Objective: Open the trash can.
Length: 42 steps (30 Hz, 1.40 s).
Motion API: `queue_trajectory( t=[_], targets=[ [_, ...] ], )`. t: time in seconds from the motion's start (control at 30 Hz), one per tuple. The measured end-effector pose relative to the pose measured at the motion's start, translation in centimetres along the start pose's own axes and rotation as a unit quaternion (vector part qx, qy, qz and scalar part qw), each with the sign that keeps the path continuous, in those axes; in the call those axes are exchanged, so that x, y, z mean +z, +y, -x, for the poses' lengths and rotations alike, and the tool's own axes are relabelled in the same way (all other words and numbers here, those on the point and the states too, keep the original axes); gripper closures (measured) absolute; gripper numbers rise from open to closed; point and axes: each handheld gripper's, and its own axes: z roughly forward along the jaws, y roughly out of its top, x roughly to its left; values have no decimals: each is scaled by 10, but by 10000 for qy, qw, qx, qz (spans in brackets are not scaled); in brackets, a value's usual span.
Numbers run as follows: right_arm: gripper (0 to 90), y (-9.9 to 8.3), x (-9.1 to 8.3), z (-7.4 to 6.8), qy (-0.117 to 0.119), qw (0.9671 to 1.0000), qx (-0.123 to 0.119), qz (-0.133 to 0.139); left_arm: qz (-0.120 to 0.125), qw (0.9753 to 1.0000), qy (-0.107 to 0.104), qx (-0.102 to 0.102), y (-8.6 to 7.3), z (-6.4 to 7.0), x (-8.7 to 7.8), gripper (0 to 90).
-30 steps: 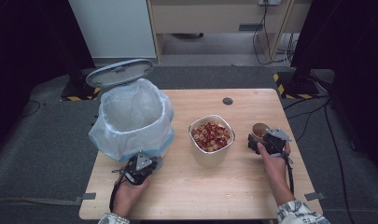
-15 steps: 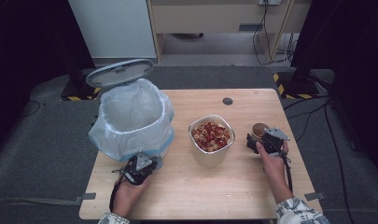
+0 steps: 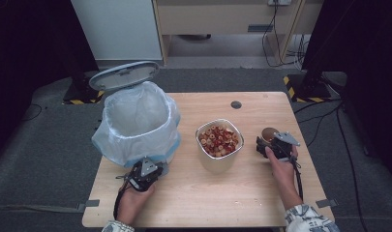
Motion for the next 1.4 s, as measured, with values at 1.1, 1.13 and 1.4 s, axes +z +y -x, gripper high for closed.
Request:
queue_trajectory(
  t=[1.1,1.13,1.4],
  targets=[
    [281,45,-33,6,478,9974,-521,150,2,10000,-5,-23,0,0,0,895],
    [281,45,-33,6,478,9974,-521,150,3,10000,-6,-24,0,0,0,895],
    [284,65,-35,7,605,9953,-752,114,-3,10000,-9,-16,0,0,0,895]
  ],
)
